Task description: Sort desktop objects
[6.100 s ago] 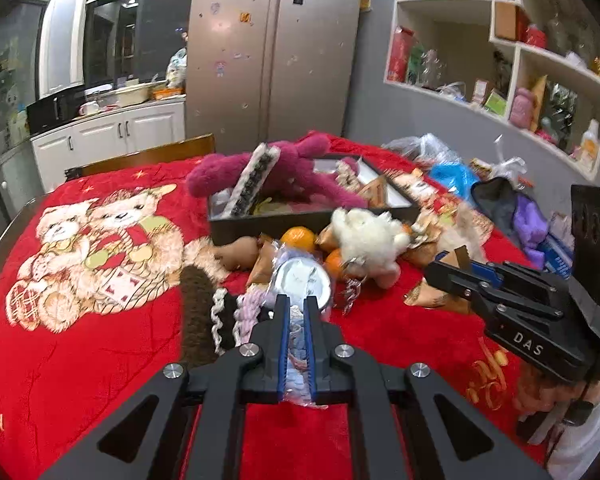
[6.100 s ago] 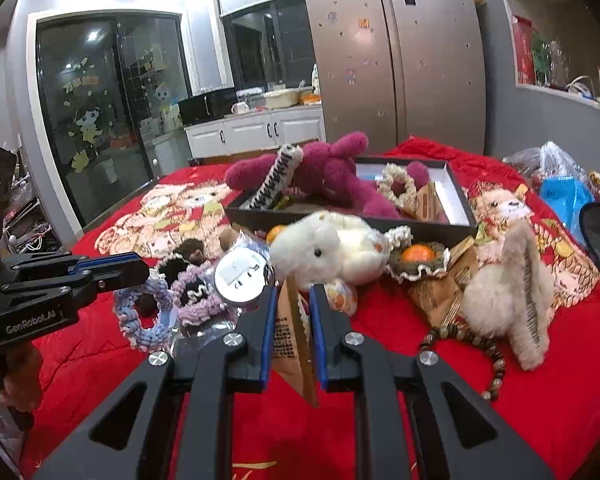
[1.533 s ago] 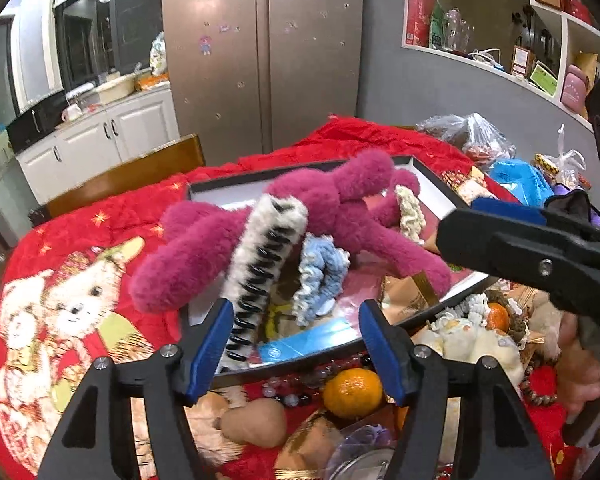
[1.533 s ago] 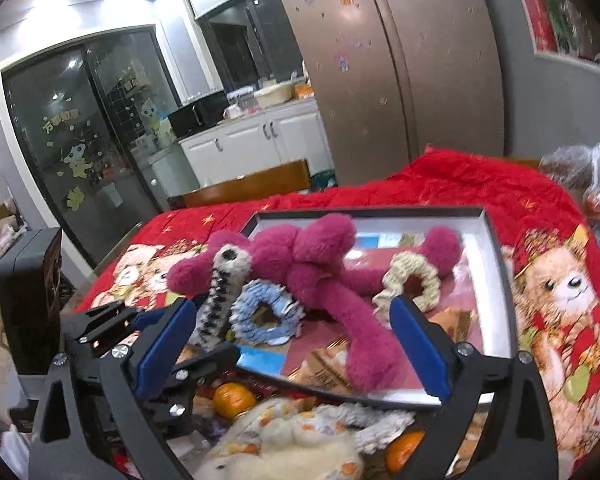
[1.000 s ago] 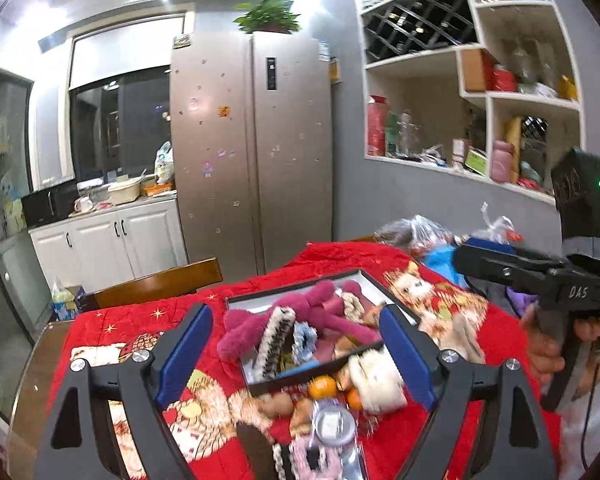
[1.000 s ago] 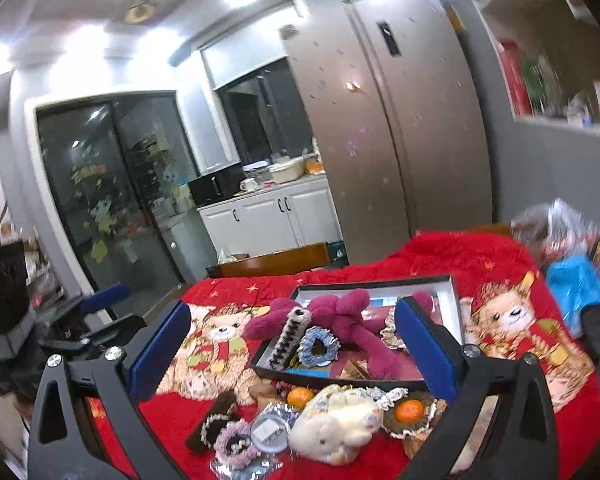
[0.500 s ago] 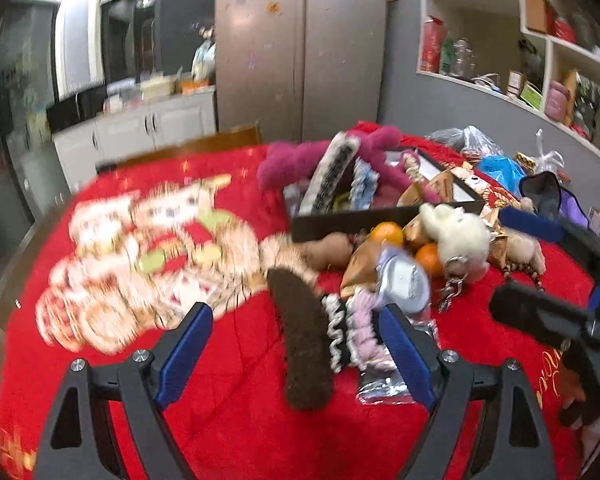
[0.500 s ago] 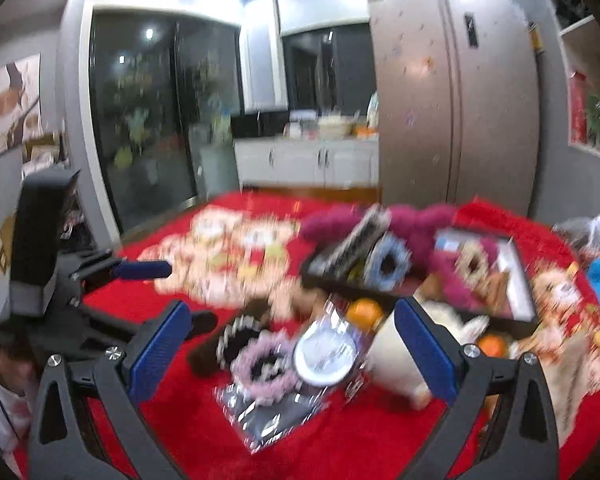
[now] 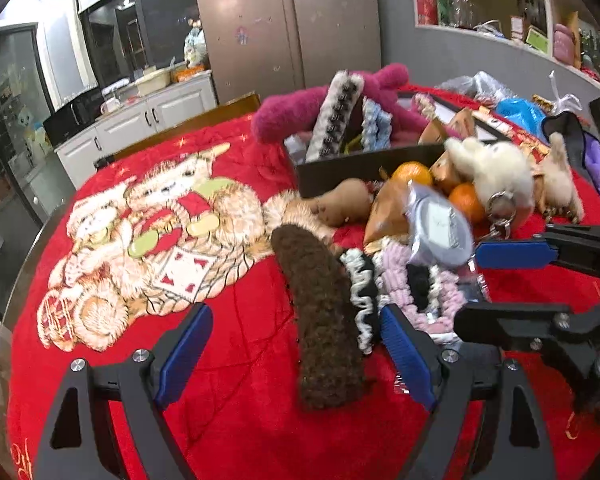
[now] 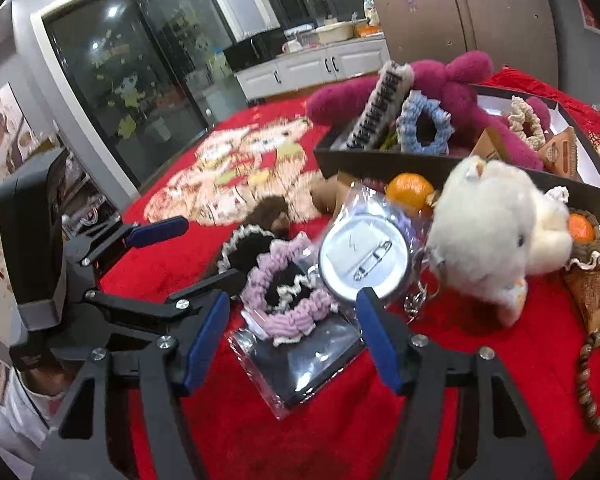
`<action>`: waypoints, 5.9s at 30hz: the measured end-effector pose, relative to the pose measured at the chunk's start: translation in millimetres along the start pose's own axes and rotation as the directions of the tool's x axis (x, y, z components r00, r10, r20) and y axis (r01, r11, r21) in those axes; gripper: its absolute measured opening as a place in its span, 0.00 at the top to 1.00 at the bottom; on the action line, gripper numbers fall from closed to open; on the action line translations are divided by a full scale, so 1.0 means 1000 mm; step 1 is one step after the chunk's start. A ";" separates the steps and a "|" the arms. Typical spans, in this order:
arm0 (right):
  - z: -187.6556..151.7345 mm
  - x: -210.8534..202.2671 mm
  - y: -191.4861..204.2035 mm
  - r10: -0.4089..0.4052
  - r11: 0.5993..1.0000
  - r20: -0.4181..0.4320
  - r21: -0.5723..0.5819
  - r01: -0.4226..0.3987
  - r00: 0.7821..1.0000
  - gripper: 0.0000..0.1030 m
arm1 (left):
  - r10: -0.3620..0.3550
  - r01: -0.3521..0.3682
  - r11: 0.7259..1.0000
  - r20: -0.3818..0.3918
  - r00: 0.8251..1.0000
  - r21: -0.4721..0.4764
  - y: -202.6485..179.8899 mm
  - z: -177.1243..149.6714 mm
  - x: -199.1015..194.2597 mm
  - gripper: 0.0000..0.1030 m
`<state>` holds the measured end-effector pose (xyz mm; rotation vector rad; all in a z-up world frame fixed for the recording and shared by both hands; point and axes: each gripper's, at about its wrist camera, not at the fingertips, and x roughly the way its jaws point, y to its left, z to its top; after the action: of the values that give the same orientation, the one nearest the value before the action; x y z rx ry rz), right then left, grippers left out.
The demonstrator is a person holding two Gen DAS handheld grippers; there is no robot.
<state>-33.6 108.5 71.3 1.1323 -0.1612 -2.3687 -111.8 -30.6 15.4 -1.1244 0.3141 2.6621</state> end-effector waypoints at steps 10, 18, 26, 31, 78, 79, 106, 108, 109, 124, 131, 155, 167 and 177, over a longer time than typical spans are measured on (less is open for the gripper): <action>-0.007 0.019 0.000 0.056 0.998 -0.055 0.007 -0.056 0.997 0.54 | -0.048 0.045 0.996 -0.039 0.998 -0.070 0.014 -0.005 0.012 0.05; -0.008 0.022 0.011 0.065 0.997 -0.056 -0.029 -0.067 0.996 0.95 | -0.099 0.089 0.984 -0.054 0.994 -0.153 0.024 -0.007 0.016 0.18; -0.002 -0.001 0.015 0.075 0.996 0.006 -0.039 -0.075 0.997 0.97 | -0.119 0.118 0.992 -0.015 0.993 -0.052 -0.001 -0.005 -0.005 0.67; 0.003 -0.020 0.018 0.080 0.996 0.041 -0.048 -0.078 0.996 0.99 | -0.118 0.120 0.991 0.036 0.992 -0.059 0.004 0.001 -0.022 0.67; 0.019 -0.097 -0.003 0.081 0.996 0.229 0.007 -0.085 0.970 0.99 | -0.046 0.045 0.999 0.207 0.977 0.012 0.002 0.008 -0.074 0.88; 0.019 -0.097 -0.003 0.082 0.996 0.230 0.006 -0.086 0.970 0.99 | -0.066 0.066 0.998 0.205 0.977 0.004 0.004 0.008 -0.075 0.93; 0.020 -0.114 -0.008 0.092 0.995 0.278 0.010 -0.099 0.956 0.99 | -0.090 0.088 0.996 0.264 0.960 0.020 -0.001 0.012 -0.101 1.00; 0.021 -0.117 -0.009 0.091 0.995 0.284 0.012 -0.098 0.955 0.99 | -0.088 0.085 0.996 0.267 0.960 0.025 -0.003 0.013 -0.102 1.00; 0.021 -0.117 -0.009 0.091 0.995 0.285 0.014 -0.099 0.954 0.99 | -0.083 0.080 0.997 0.265 0.961 0.024 -0.004 0.013 -0.101 1.00; 0.019 -0.103 -0.016 0.094 0.993 0.244 0.041 -0.107 0.965 0.99 | -0.052 0.050 0.994 0.022 0.998 0.098 0.004 0.016 -0.006 0.59; 0.017 -0.103 -0.015 0.099 0.993 0.237 0.035 -0.110 0.967 0.99 | 0.008 -0.005 0.995 -0.028 1.000 0.103 0.007 0.014 0.022 0.55; 0.020 -0.123 -0.001 0.022 1.000 0.304 -0.016 -0.018 0.953 0.99 | 0.036 -0.034 0.999 0.151 0.988 -0.020 0.009 0.035 -0.037 0.69; 0.042 -0.167 0.001 -0.024 0.999 0.406 -0.011 0.031 0.914 0.99 | -0.003 0.016 0.999 0.290 0.957 -0.042 -0.020 0.094 -0.105 0.69; 0.091 -0.190 -0.012 -0.078 0.996 0.416 -0.004 0.088 0.906 0.99 | -0.076 0.094 0.995 0.310 0.948 -0.043 -0.039 0.149 -0.110 0.69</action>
<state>-7.3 201.8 258.3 0.6167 -0.2356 -2.6543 -126.1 34.6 193.0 -0.7004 0.1277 2.7278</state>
